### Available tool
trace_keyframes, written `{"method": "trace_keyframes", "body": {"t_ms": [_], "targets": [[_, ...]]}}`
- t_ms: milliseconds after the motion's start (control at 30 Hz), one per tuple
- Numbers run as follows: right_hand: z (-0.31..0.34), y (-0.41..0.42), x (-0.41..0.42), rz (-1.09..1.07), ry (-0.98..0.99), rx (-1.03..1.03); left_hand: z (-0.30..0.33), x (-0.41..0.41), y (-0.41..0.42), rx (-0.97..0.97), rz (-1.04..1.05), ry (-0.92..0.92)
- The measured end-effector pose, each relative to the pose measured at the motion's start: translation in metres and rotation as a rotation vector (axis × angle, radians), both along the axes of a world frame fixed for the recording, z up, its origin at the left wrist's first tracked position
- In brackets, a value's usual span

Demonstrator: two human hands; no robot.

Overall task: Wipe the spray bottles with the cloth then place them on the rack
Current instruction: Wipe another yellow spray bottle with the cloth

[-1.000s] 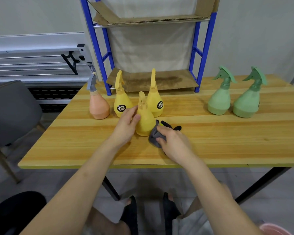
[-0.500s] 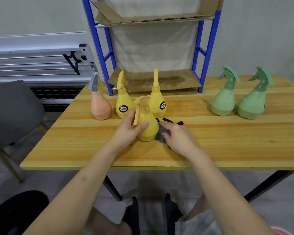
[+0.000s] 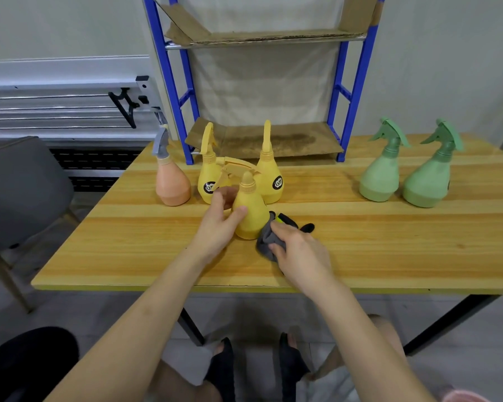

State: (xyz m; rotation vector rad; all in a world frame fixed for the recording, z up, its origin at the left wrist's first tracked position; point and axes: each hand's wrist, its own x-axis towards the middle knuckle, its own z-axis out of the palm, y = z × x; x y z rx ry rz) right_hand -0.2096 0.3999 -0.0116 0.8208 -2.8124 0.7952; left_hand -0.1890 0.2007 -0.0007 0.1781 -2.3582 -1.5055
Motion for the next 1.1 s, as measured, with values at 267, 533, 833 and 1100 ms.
{"method": "trace_keyframes", "body": {"t_ms": [267,533,833,1100], "targets": [[0.0,-0.002,-0.007,-0.02,0.001,0.019,0.001,-0.005,0.0,-0.073,-0.03,0.005],[0.013,-0.001,-0.039,0.052,-0.085,0.028,0.009,-0.007,-0.009,-0.246,-0.08,-0.114],[0.0,0.006,-0.022,0.02,0.017,0.016,0.015,-0.002,-0.002,-0.215,-0.072,-0.066],[-0.003,0.015,-0.027,-0.015,0.027,-0.009,0.016,-0.012,0.013,-0.274,-0.042,-0.062]]}}
